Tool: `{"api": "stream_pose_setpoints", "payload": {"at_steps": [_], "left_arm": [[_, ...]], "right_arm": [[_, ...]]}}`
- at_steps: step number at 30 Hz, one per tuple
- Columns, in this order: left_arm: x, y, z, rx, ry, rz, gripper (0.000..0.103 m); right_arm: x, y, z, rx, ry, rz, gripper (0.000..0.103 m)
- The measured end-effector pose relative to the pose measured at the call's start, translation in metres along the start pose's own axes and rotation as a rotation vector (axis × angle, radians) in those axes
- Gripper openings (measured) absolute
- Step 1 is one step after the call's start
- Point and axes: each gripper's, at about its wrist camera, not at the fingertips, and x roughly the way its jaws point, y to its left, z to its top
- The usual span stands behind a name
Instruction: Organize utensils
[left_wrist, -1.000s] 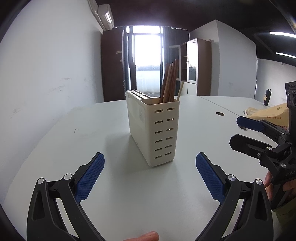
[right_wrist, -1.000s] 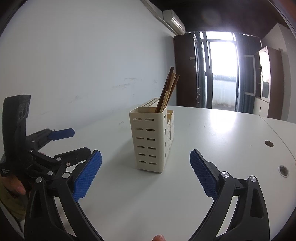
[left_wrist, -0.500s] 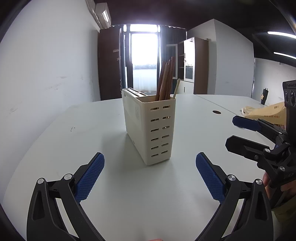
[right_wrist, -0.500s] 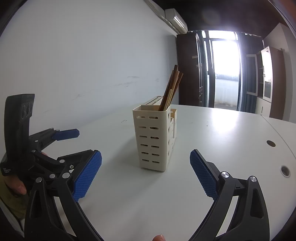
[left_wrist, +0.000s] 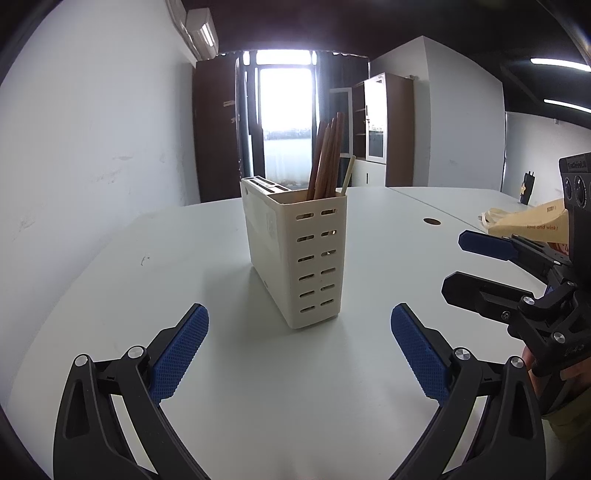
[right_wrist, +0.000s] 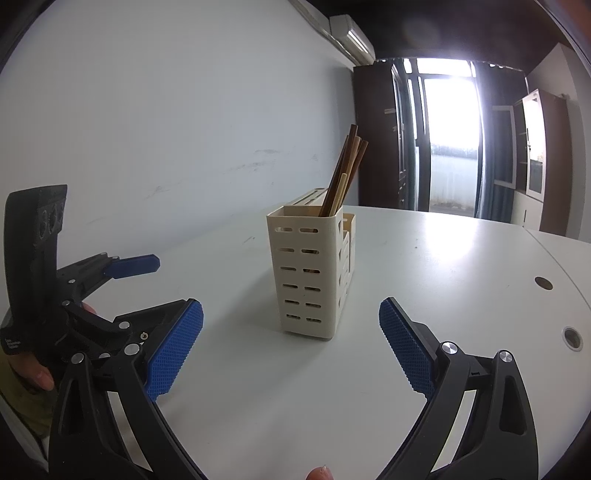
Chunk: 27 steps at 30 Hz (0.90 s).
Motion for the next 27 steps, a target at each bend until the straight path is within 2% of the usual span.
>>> {"api": "stream_pose_setpoints", "payload": {"at_steps": [17,27], "left_arm": [[-0.0009,0.0032,-0.0011,-0.021,-0.007,0.014,0.097],[0.0032,0.0081,-0.0013,-0.044,0.019,0.0,0.097]], "right_arm": [[-0.0011,-0.0032,0.0012,0.005,0.005,0.002,0.097],[-0.0002,-0.003,0.0009,0.002,0.006,0.005,0.097]]}}
